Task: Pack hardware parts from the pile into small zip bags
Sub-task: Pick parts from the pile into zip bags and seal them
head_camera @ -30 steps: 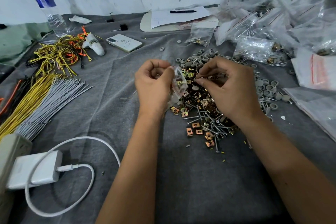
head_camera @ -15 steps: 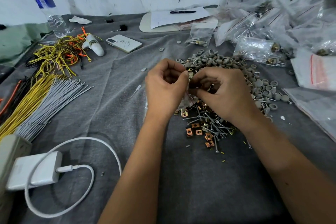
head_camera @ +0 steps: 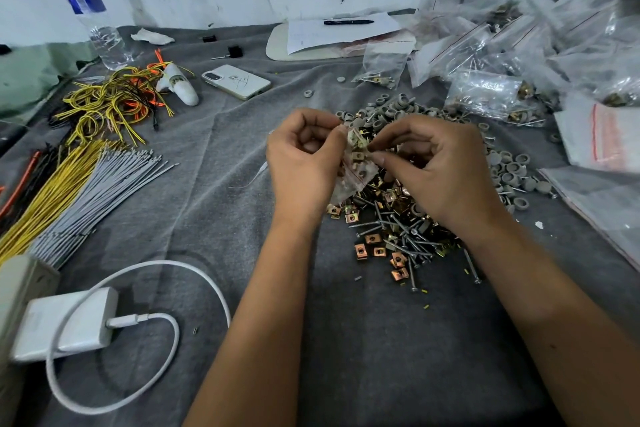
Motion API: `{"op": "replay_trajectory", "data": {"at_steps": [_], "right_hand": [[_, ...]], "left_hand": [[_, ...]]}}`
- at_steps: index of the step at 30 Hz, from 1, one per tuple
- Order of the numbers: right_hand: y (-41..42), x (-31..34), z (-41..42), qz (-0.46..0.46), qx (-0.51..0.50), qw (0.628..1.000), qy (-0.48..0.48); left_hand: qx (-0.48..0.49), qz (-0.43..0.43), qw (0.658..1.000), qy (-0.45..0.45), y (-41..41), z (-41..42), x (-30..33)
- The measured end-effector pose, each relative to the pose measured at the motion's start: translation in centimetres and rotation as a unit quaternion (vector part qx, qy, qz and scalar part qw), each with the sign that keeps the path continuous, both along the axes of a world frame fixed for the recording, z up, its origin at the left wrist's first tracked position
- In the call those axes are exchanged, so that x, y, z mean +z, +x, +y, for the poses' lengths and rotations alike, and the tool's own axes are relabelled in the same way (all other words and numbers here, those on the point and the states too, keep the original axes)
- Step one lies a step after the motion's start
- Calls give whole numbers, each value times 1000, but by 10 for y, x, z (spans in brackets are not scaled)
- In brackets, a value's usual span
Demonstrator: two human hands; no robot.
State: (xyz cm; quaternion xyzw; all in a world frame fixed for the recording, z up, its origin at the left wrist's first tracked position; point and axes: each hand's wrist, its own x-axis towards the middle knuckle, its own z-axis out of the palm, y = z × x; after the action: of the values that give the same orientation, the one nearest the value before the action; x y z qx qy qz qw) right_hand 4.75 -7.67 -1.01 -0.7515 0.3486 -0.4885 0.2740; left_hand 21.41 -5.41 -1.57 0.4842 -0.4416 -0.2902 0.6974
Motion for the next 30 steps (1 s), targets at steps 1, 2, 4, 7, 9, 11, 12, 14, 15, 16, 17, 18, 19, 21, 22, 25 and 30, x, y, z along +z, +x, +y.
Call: {"op": "replay_trajectory", "data": {"at_steps": [1,2,4,7,9,11,12,14,15,16,17,18,19,21,22,25,30], "right_hand": [[0,-1,0,-5,-4,1000,3],[0,-1,-1,-2,-11,1000,1],[-1,-2,-2,32,-26,999,-17],[-8,-2,-7,164,-18,985,-38],[-14,-2,-11,267,-6,963,-47],[-19,-1,-14,325,9,945,-38],[-20,0,-15,345,18,938,-23],[-21,1,-14,378,26,926,1],[-20,0,-14,391,21,920,6],[-18,0,-13,404,13,915,11],[-15,1,-13,417,5,909,17],[-13,1,-11,430,-1,903,23],[-11,1,-10,441,-4,897,24],[-9,1,-7,440,-1,898,17],[-10,1,-5,429,2,903,13],[-9,1,-4,401,9,916,-2],[-10,1,-6,237,-14,971,-11]], "left_hand": [[-1,11,1000,-1,0,0,0],[-3,24,1000,-2,1,0,0],[-6,44,999,-3,3,0,1],[4,72,997,-8,5,-2,2],[12,92,996,-7,5,-2,3],[16,101,995,-4,5,-3,3],[15,102,995,-4,6,-2,3],[13,104,995,-3,6,-2,4],[12,103,995,-2,6,-2,4],[11,102,995,0,6,-1,4],[9,99,995,1,6,0,5],[8,98,995,3,5,0,5],[6,98,995,5,5,1,5],[7,99,995,9,5,1,5],[8,100,995,11,5,0,5],[7,96,995,13,5,0,5],[6,94,996,14,5,0,4]]}}
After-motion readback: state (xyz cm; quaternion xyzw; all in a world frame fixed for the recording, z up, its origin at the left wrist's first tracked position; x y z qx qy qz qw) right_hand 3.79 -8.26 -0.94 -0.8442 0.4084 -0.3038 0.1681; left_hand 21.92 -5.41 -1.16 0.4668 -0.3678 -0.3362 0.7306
